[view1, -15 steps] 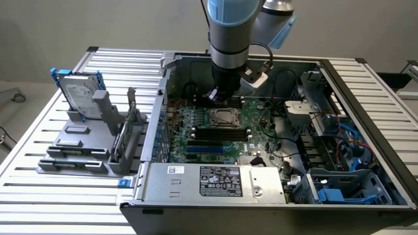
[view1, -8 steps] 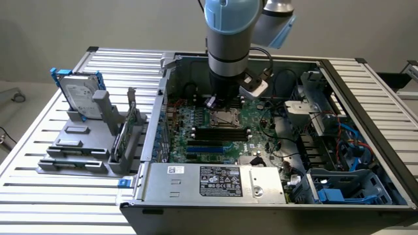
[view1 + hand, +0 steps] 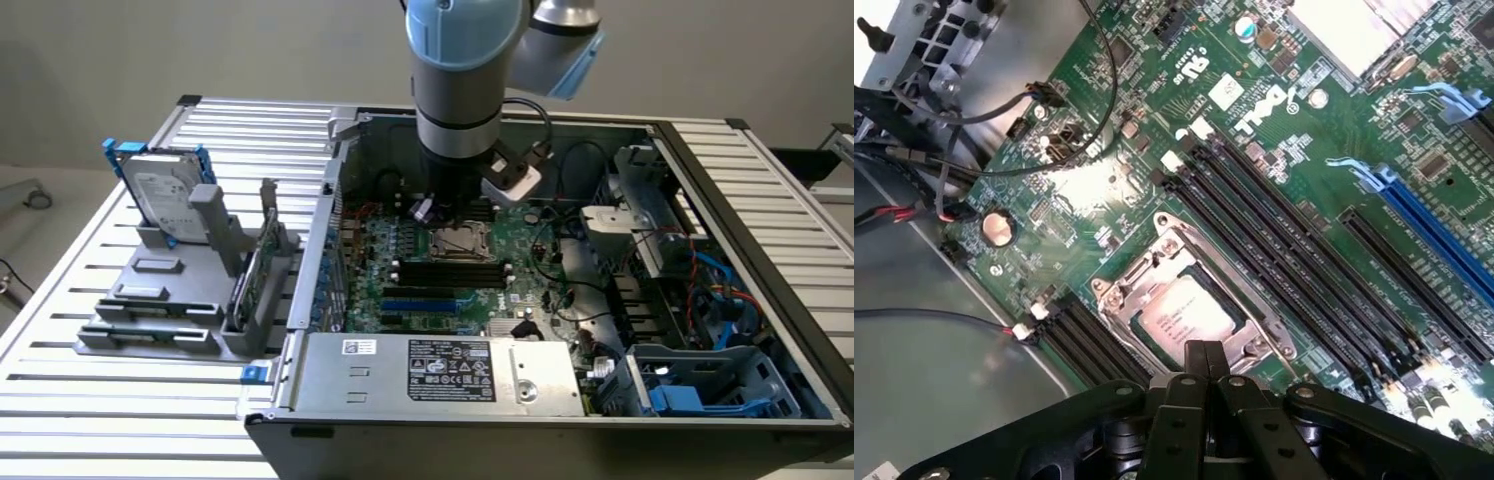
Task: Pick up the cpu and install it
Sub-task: 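Install the first cpu locking lever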
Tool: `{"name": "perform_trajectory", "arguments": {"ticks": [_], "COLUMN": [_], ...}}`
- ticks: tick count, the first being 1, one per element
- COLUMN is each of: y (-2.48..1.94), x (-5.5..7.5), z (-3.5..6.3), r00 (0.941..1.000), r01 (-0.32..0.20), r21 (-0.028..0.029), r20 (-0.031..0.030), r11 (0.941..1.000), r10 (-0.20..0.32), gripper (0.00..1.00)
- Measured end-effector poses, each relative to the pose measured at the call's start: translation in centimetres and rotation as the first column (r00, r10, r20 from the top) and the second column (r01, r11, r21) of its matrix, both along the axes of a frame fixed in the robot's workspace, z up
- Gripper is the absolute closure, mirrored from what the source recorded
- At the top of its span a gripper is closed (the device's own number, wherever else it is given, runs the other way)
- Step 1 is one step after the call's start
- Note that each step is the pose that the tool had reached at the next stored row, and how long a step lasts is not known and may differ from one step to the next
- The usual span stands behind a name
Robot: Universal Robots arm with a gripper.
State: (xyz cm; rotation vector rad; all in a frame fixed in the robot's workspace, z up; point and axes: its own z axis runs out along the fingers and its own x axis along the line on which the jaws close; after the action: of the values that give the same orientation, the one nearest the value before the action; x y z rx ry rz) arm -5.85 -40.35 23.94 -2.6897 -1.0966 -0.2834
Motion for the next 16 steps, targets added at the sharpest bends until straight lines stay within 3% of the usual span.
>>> {"name": "perform_trajectory", "arguments": {"ticks": [7, 14, 16], "y": [-1.08, -3.21, -3.3], "x": [-1.6, -1.8, -2.0], "z": [0.64, 1.69, 1.46], "r00": [1.0, 1.0, 1.0], "r01": [0.0, 0.002, 0.003], "r21": [0.005, 0.0074, 0.0075], "r20": [-0.0006, -0.0012, -0.001], "r11": [1.0, 1.0, 1.0], "r10": [0.0, -0.002, -0.003], "gripper": [0.89, 0.89, 0.89]}}
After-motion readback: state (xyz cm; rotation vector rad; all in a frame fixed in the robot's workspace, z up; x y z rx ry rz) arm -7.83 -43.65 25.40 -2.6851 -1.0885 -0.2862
